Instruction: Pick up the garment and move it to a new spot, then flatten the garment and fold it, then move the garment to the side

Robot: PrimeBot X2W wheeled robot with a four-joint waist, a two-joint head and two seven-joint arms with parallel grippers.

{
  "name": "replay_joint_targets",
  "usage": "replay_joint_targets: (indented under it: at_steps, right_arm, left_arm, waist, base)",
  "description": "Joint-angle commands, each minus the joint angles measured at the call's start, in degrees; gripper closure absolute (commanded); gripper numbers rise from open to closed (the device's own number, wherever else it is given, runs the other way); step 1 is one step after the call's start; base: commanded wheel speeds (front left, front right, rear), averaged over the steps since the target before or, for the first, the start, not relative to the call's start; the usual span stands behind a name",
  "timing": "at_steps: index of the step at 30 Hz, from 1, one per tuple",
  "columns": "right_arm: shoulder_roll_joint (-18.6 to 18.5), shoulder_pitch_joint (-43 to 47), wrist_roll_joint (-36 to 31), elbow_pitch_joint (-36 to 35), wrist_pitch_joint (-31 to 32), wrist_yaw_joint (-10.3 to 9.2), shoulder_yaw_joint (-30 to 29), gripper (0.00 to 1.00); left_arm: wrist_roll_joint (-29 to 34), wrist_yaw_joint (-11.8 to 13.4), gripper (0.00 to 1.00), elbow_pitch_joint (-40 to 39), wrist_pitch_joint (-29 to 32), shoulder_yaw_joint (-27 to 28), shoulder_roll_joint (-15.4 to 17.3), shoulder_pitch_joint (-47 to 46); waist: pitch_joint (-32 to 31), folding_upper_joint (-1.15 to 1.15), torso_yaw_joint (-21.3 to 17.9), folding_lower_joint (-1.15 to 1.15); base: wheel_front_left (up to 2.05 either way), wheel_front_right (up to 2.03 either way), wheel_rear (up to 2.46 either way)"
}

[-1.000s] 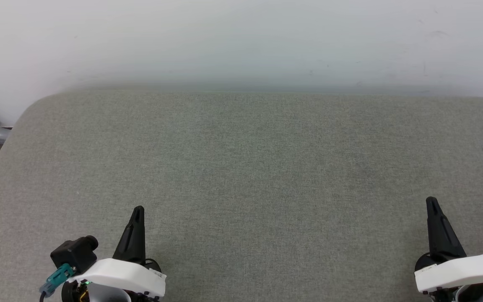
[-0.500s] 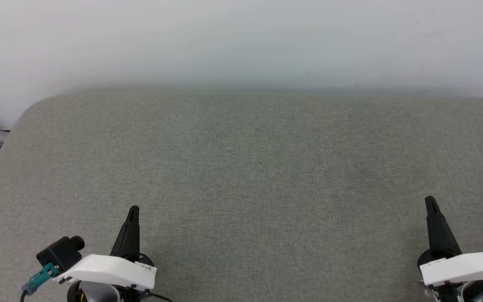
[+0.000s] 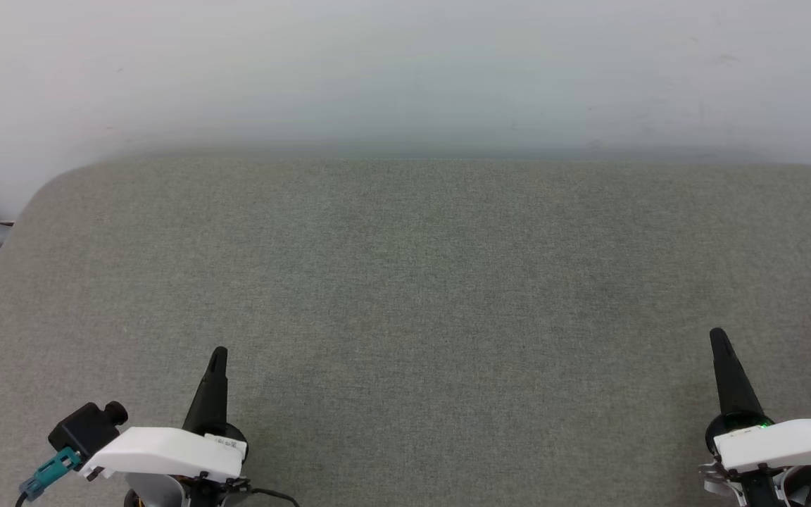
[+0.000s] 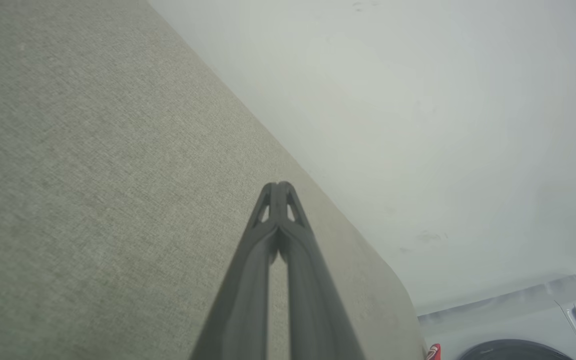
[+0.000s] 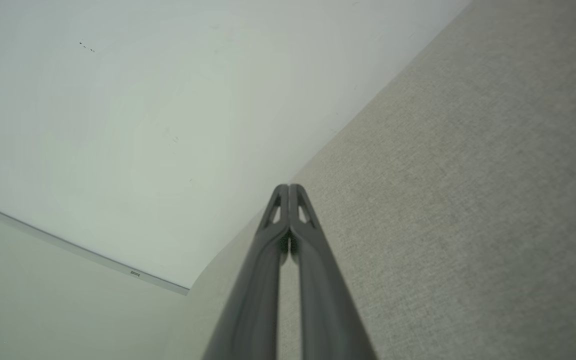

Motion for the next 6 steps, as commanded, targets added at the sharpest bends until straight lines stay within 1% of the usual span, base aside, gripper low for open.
replay_joint_targets:
  at_steps: [1,6]
  right_arm:
    - [0.1,-1.3,2.1,-0.3,0.5,-0.01,-0.1,1.0]
    - [0.1,-1.7,5.3,0.2,1.3,-0.01,-0.1,1.0]
  left_arm:
    - [-2.2,-0.5,1.0,-0.3,0.5,0.4,0.2,-1.7]
    - [-5.6,-0.6,1.0,0.0,1.3,0.8,0.2,-1.8]
  waist:
    - [0.0,0.0,-0.1,0.0]
    - [-0.1,0.0,-0.2,0.0]
  base:
    - [0.0,0.0,0.0]
    - [0.0,0.0,0.0]
